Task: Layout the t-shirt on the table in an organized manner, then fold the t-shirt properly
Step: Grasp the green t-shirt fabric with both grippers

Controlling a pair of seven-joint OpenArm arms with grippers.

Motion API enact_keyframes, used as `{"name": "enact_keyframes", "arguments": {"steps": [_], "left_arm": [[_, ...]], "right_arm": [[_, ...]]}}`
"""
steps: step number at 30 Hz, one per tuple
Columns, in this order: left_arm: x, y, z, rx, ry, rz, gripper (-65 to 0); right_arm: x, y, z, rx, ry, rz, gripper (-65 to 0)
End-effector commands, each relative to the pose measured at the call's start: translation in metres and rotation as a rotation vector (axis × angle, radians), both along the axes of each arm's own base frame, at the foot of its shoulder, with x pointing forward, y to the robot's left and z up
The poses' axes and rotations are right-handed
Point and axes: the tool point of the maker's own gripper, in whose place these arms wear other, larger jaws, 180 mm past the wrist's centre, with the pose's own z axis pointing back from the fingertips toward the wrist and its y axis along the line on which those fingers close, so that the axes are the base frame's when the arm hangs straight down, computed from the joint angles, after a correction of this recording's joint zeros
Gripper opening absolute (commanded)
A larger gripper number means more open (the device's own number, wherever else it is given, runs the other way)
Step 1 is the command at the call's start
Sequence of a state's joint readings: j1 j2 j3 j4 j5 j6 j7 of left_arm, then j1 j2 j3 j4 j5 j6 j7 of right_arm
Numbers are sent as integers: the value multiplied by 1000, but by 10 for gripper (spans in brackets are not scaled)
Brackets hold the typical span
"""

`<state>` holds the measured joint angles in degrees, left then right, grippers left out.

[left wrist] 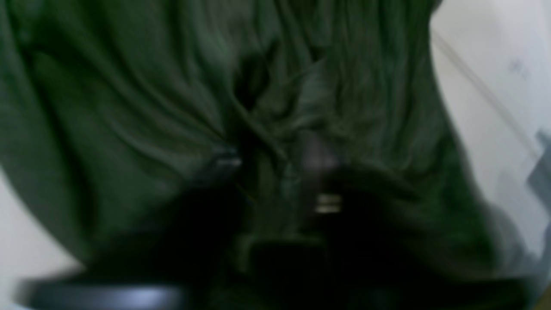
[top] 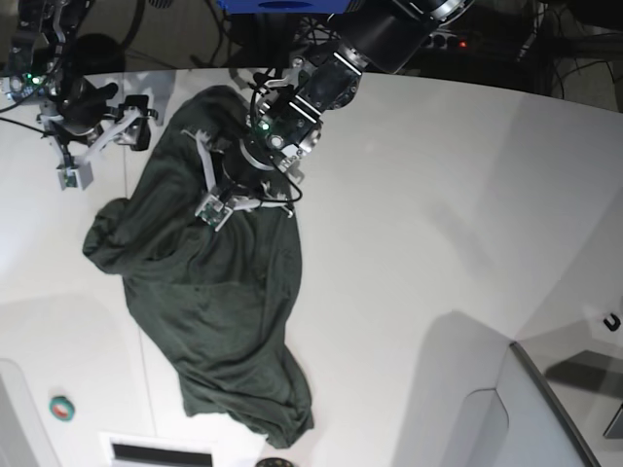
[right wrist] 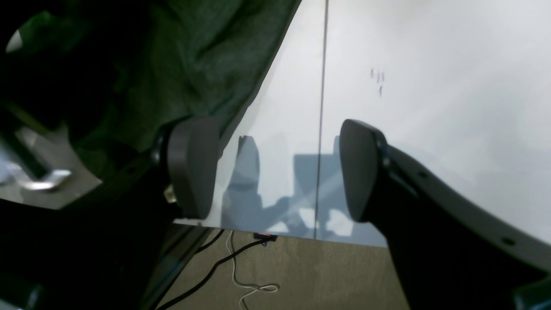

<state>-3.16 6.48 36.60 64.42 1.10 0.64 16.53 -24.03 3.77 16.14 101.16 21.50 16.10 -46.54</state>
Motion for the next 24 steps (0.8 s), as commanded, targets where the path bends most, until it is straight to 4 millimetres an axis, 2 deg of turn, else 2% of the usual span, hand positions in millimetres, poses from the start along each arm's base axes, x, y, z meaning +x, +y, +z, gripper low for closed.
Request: {"name": "enact_keyframes", "arguments": {"steps": [1, 4, 8, 11, 14, 16, 18, 21, 24], "left_arm": [[13, -9, 27, -61, -73, 4, -650], [17, 6, 43, -63, -124, 8, -650], [23, 39, 27, 46, -65, 31, -650], [44, 79, 40, 40, -97, 144, -650], [54, 125, 54, 50, -142, 240, -650], [54, 150, 52, 88, -148, 264, -650], [51, 166, 45, 130, -141, 261, -650], [39, 179, 34, 161, -118, 261, -650], [30, 188, 26, 185, -99, 256, -650]], "right_arm": [[7, -2, 8, -3, -36, 5, -246], [9, -2, 8, -2, -41, 4, -246], [19, -3, 13, -5, -64, 5, -246], [27, -10, 18, -29, -80, 24, -246], [39, -13, 24, -57, -103, 56, -246], [51, -19, 29, -145, -111, 138, -246], [62, -18, 33, -255, -117, 231, -240], [69, -7, 31, -411, -110, 365, -237], [63, 28, 21, -525, -104, 534, -237]]}}
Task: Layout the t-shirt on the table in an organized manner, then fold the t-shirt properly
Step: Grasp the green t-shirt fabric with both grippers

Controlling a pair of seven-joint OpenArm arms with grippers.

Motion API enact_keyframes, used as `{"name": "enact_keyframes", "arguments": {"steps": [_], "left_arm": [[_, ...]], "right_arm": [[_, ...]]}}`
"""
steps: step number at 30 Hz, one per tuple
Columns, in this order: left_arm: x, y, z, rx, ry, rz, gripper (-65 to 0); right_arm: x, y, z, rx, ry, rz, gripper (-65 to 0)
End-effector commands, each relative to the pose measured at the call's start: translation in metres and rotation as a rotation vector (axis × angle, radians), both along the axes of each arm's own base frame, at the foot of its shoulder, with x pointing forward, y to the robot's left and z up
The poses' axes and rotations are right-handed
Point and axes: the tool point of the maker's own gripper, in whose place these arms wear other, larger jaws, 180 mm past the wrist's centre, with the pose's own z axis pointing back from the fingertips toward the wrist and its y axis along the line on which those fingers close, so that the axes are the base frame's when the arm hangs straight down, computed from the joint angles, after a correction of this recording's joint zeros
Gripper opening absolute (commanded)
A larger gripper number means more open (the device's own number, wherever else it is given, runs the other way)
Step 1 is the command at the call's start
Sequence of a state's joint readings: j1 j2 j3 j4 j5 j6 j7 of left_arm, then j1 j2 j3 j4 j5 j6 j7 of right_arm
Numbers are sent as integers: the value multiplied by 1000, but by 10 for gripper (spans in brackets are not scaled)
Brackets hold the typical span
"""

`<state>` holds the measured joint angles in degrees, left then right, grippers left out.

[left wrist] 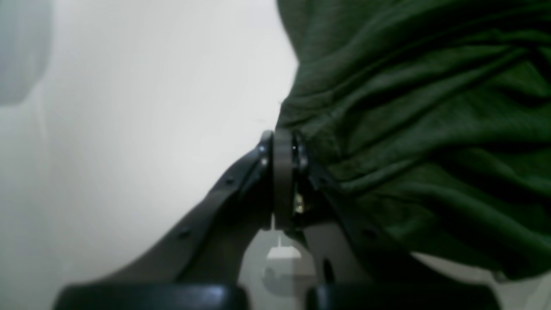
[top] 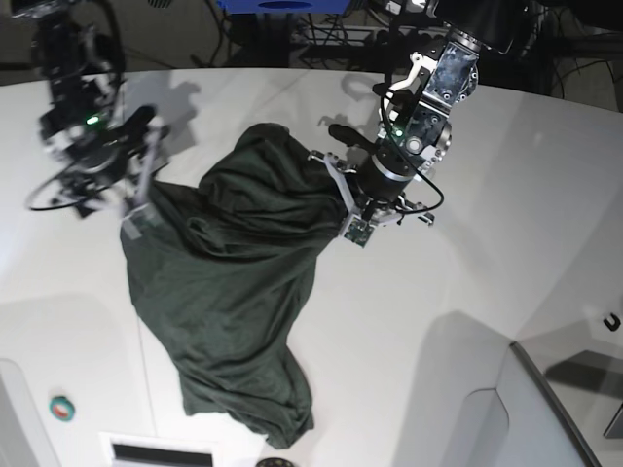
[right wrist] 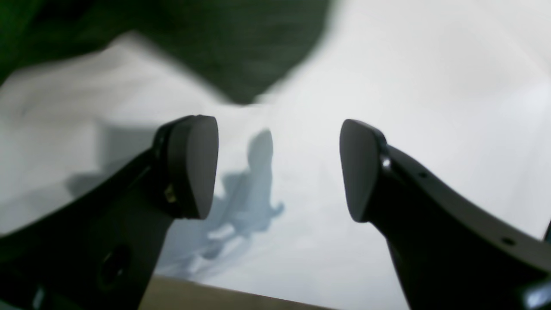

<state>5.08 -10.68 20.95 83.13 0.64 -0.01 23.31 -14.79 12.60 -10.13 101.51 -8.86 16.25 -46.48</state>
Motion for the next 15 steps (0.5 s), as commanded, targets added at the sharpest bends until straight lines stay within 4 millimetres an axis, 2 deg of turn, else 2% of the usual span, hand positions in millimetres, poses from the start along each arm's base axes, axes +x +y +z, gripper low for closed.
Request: {"name": "enact_keyframes", "arguments": {"steps": [1, 4, 6, 12, 15], "left_arm": [[4, 4, 8, 3, -35, 6, -650], [-5, 11, 2, 17, -18, 3, -650], [-7, 10, 1, 16, -15, 2, -650], [-12, 10, -2, 16, -5, 2, -650], [-12, 10, -2, 14, -4, 2, -650]], "right_arm": [[5, 13, 6, -20, -35, 45, -237], [-1, 50, 3, -65, -54, 132, -237], [7, 69, 10, -53, -117, 153, -237], [20, 89, -10, -72, -101, 177, -236], [28, 97, -10, -15, -101, 164, -236]]}}
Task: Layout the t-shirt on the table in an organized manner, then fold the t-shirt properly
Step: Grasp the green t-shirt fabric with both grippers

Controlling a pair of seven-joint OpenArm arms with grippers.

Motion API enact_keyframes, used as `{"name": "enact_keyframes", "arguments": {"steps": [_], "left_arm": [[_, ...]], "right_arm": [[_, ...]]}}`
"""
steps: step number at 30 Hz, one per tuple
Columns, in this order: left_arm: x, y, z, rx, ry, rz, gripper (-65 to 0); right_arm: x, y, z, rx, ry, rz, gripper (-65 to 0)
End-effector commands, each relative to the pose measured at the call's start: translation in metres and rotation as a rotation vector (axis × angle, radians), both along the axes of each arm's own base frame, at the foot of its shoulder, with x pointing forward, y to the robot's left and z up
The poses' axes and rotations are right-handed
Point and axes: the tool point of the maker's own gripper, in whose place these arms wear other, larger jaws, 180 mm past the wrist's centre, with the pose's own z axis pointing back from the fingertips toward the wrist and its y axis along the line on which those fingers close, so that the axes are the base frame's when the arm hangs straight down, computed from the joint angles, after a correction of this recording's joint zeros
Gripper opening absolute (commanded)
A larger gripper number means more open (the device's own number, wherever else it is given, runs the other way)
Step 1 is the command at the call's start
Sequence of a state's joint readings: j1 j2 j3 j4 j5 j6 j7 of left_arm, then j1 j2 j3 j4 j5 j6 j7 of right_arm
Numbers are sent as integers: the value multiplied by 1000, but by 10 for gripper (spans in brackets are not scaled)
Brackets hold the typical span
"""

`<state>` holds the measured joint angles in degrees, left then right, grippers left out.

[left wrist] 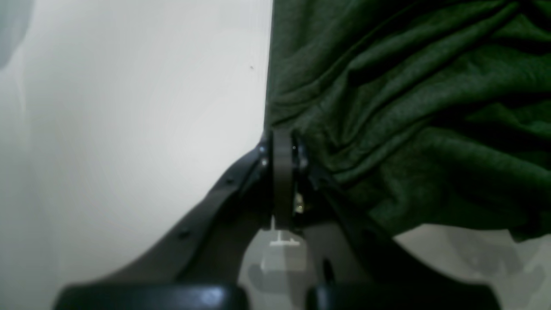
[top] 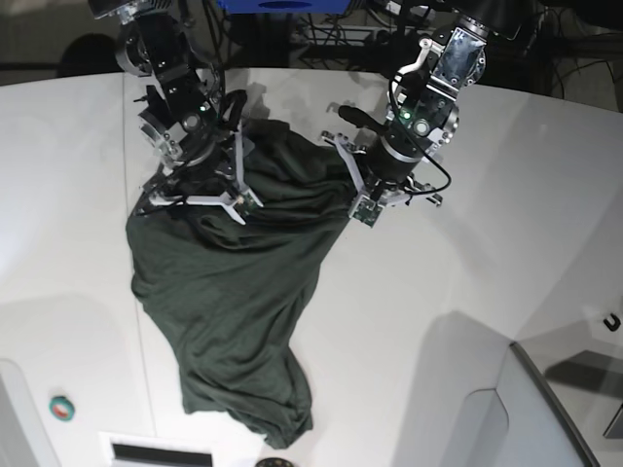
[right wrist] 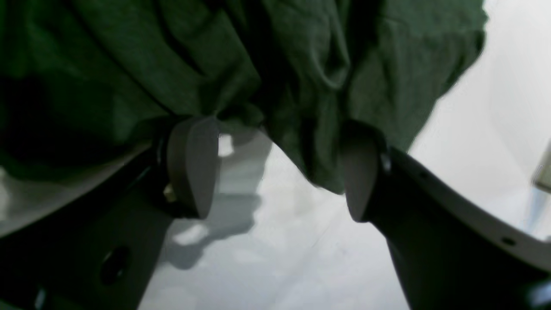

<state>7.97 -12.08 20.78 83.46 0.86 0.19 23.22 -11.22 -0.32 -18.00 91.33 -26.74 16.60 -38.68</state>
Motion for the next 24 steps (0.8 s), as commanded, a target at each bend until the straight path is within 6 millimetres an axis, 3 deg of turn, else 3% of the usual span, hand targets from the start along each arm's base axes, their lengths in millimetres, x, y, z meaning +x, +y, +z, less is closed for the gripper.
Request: {"name": "enact_keyframes", "arguments": {"steps": [1, 4, 10, 15, 17, 20, 24], "left_arm": [[9, -1, 11, -12, -45, 1, -650], [9, -1, 11, -12, -45, 1, -650], [9, -1, 11, -12, -45, 1, -650], [9, -1, 11, -10, -45, 1, -650], [9, -1, 11, -10, -45, 1, -650], [12, -3, 17, -16, -60, -1, -650], [22, -9, 37, -37, -115, -10, -650]], "right_arm": [[16, 5, 13, 32, -51, -4, -236], [28, 8, 12, 63, -48, -10, -237], [45, 3, -8, 29, 4, -12, -246], [49, -30, -15, 23, 20, -114, -264], [53, -41, -18, 23, 19, -139, -372], [54, -55, -22, 21, 31, -182, -650], [55, -55, -4, 28, -22, -181, -648]]}}
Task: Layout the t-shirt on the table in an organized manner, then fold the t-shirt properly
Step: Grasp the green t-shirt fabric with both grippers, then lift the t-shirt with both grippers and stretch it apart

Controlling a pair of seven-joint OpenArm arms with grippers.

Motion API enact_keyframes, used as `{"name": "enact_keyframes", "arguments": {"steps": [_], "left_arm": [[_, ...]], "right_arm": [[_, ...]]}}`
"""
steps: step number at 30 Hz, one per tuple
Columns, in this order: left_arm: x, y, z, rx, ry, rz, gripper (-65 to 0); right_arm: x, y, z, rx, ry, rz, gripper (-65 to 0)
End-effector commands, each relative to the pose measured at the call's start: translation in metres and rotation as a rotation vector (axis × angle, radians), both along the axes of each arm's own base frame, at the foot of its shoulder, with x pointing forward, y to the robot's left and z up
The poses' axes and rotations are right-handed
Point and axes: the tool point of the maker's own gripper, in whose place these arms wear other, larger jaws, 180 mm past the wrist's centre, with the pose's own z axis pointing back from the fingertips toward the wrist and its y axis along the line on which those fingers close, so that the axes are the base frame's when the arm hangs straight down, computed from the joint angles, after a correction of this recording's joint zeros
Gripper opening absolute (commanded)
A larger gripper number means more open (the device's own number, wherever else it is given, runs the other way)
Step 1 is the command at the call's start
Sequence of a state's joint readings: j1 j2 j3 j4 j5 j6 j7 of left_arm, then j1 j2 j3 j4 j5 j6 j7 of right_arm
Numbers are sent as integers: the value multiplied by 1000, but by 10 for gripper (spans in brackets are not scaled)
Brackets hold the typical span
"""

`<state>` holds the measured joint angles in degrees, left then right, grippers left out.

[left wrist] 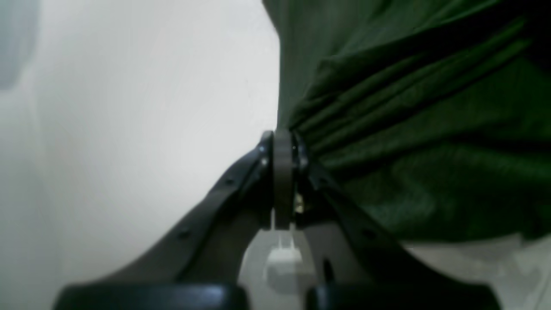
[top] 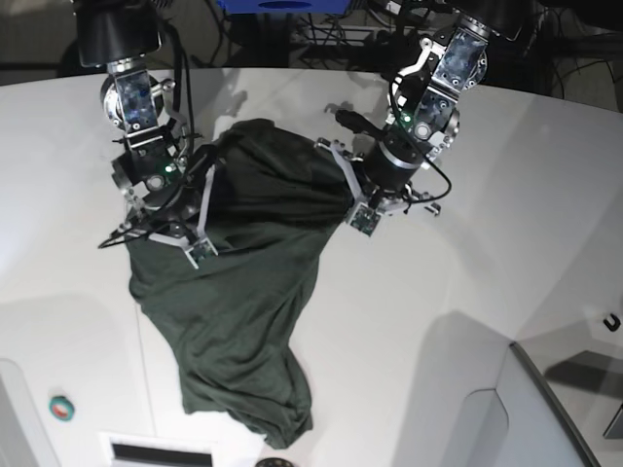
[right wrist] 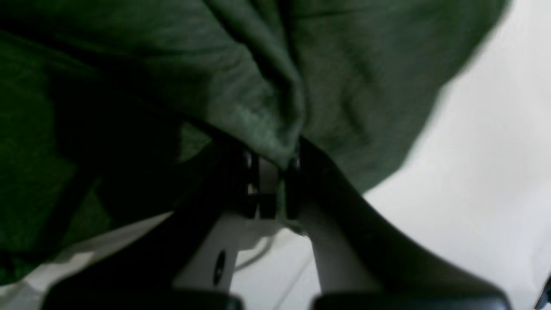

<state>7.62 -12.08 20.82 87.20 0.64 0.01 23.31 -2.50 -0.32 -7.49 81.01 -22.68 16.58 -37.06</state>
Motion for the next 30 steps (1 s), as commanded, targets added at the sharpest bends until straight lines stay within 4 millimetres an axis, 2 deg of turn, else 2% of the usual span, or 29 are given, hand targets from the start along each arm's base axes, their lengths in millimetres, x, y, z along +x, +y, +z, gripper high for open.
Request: {"name": "enact_keyframes", "arguments": {"steps": [1, 5, 9, 12, 15, 18, 22, 24, 27, 30], "left_arm": [[14, -1, 21, -13, -72, 2, -650], [36, 2, 58, -7, -179, -23, -650], [59, 18, 104, 50, -286, -49, -650], [76, 30, 139, 109, -325, -42, -650], [84, 32, 171, 126, -398, -54, -650], [88, 48, 194, 111, -451, 2, -650], [91, 81, 205, 112, -477, 109, -650], [92, 93, 206, 121, -477, 137, -650], [83, 96, 190, 138, -434, 138, -650], [74, 98, 172, 127, -383, 149, -650]], "right_arm": [[9, -1, 19, -3, -56, -3, -648], [10, -6, 69, -18, -155, -34, -648], [16, -12, 133, -26, -319, -40, -648], [19, -3, 169, -92, -424, 36, -648], [21, 18, 181, -220, -479, 129, -648], [10, 71, 189, -289, -536, 294, -648], [-11, 132, 202, -361, -623, 475, -648], [-16, 151, 210, -387, -663, 503, -648], [-14, 155, 217, -416, -683, 487, -648], [-15, 153, 215, -422, -676, 486, -648]]}}
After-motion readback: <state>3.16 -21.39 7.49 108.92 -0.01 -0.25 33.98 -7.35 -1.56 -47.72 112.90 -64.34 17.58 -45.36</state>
